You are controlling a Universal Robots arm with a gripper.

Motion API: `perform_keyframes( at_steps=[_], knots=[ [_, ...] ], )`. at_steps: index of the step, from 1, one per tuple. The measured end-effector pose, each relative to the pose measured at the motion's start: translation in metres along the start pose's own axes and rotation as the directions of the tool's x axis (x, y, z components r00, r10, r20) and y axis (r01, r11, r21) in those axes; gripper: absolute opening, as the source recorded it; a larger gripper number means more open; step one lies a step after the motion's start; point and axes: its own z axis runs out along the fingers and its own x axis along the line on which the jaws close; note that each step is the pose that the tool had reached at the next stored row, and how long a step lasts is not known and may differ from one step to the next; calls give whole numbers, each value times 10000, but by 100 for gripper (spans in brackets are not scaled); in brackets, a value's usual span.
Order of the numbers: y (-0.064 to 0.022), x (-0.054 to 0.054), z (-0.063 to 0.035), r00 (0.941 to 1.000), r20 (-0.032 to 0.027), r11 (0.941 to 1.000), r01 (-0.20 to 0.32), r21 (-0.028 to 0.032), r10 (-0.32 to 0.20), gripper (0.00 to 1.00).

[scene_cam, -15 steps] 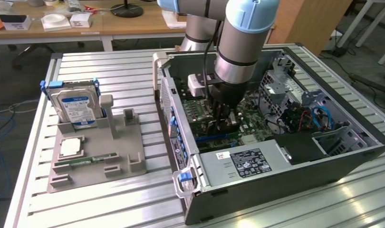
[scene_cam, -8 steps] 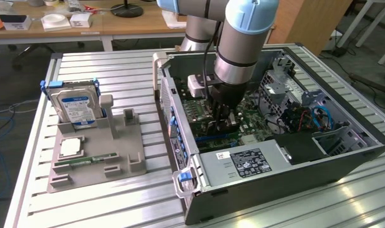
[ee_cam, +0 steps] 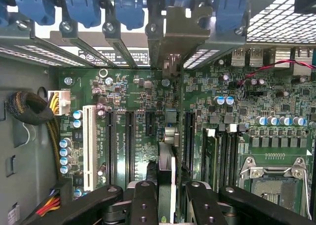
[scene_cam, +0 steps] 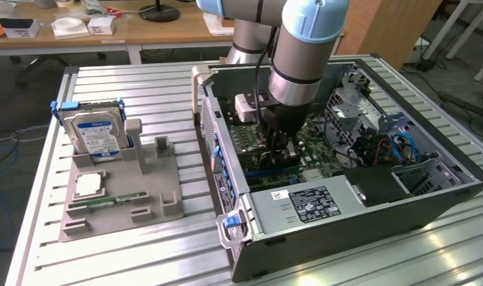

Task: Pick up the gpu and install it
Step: 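Insert the gpu into the slot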

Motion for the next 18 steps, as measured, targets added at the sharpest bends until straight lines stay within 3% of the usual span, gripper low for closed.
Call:
perform_keyframes(
  at_steps=[18],
  knots=[
    [1, 0, 33, 10000, -2, 10000, -1, -8, 1, 27]
  ],
)
